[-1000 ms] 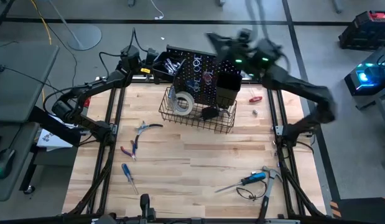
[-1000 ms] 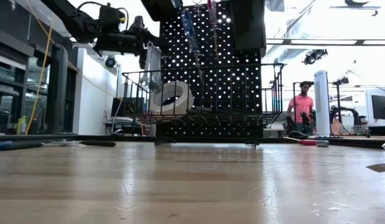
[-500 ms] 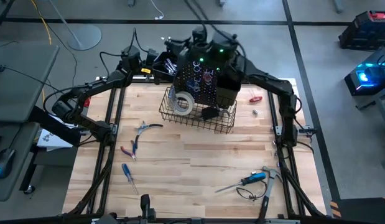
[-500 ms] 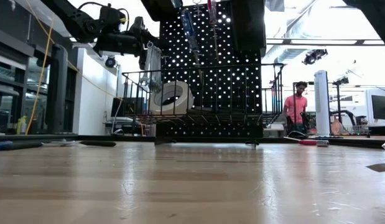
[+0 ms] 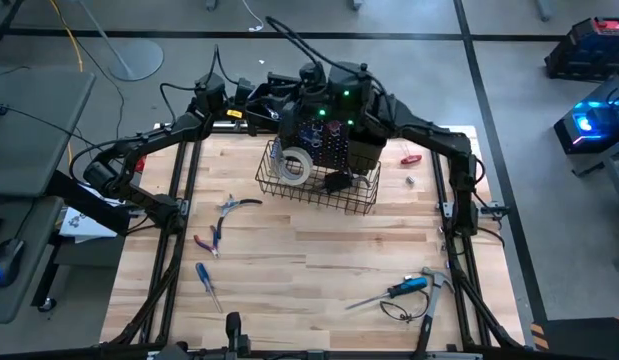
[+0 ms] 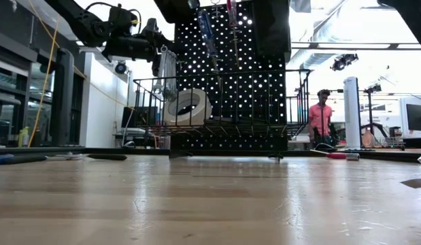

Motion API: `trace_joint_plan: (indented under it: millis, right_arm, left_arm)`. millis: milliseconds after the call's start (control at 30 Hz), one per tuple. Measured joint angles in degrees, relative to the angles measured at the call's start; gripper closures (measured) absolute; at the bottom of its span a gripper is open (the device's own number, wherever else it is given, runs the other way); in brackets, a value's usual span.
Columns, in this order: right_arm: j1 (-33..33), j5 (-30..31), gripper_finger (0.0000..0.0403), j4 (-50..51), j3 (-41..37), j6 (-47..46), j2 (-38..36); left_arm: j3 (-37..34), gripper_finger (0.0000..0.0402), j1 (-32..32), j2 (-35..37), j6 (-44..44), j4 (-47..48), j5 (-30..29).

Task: Hang tools onto peg board
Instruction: Put the socket in the left black bin on the pegboard

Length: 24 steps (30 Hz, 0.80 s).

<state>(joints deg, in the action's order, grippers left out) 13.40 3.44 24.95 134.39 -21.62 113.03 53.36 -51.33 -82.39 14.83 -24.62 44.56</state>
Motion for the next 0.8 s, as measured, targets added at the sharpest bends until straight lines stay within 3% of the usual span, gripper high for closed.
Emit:
trace_joint_plan:
  millis: [100, 267, 500, 633, 800]
  right_arm:
    - [-0.10, 2.77, 0.0194, 4.11, -1.08, 2.65, -4.46]
    - [-3.91, 14.94, 0.0194, 19.16, -1.01, 3.08, -13.66]
    - [-17.09, 14.97, 0.0193, 50.31, -1.23, -17.80, -14.53]
    - [-27.30, 9.79, 0.0193, 65.35, -2.23, -33.58, -10.76]
    - [-37.91, -6.11, 0.0193, 62.46, -18.02, -50.73, -10.22]
  left_arm:
    - [0.00, 0.0245, 0.00, 0.00, 0.00, 0.00, 0.01]
    - [0.01, 0.0245, 0.00, 0.00, 0.00, -0.02, 0.01]
    - [-0.02, 0.0245, -0.02, 0.00, 0.00, 0.00, 0.00]
    - [0.00, 0.0245, 0.00, 0.00, 0.02, 0.00, 0.02]
    - [0.00, 0.0245, 0.00, 0.00, 0.00, 0.00, -0.11]
